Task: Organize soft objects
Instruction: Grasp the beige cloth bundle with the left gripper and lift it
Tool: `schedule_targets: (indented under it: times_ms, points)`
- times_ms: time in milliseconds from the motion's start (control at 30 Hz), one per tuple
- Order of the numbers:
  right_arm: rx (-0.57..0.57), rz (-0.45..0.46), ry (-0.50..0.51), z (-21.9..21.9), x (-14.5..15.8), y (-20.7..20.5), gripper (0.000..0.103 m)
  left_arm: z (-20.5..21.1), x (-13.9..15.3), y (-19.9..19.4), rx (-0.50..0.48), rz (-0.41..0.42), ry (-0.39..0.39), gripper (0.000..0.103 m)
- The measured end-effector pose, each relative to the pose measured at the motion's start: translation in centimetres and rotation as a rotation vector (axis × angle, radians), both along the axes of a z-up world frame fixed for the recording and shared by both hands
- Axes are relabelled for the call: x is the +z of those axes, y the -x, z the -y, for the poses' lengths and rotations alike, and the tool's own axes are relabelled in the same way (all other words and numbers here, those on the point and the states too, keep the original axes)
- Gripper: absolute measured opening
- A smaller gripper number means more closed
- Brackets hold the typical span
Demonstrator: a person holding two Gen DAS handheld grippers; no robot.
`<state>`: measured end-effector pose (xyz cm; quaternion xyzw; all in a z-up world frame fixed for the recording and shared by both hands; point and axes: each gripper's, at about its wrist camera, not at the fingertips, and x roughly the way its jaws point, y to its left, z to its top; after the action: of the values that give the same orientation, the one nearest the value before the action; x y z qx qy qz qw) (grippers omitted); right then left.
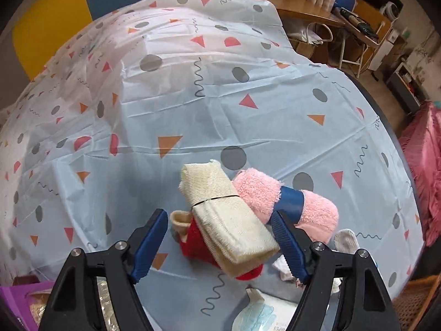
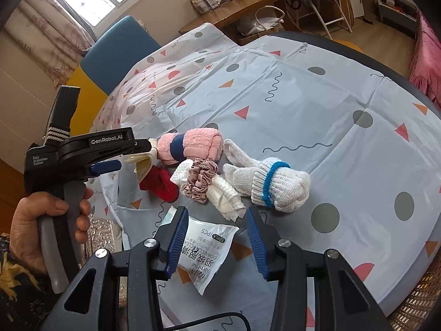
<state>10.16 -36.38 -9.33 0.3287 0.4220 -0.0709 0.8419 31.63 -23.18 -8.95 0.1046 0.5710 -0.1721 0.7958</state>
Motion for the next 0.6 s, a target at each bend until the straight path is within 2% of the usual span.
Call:
schedule_targets:
  times_ms: [67,167,300,500,600]
  points:
    - [0.003,-0.006,-0.002,0.0,-0.2,-0.1,0.044,0.4,-0.5,-0.1,-0.011,-0.011,-0.011,0.078]
    - [0.007,-0.012,-0.001,-0.1,-0.3,-0.1,0.044,0.8,-1.2,0.1,-0.049,-0.036,-0.012,0.056]
    - [0.004,-0.016,0.009,-0.1,-0.4,-0.2,0.044,-0.1,-0.4,0.5,-0.053,-0.011,0.031,0.046]
    - [0.011,-0.017,0.028,-0.3,-0.4,-0.3,0.044,-1.4,2.1,1.3,-0.080,0.025,0.062,0.042]
    - [0.018,-0.019,0.033,-0.5,-0.4,-0.3,0.044,-2.4,3.3,1.2,-0.063,0.051,0.072,0.042]
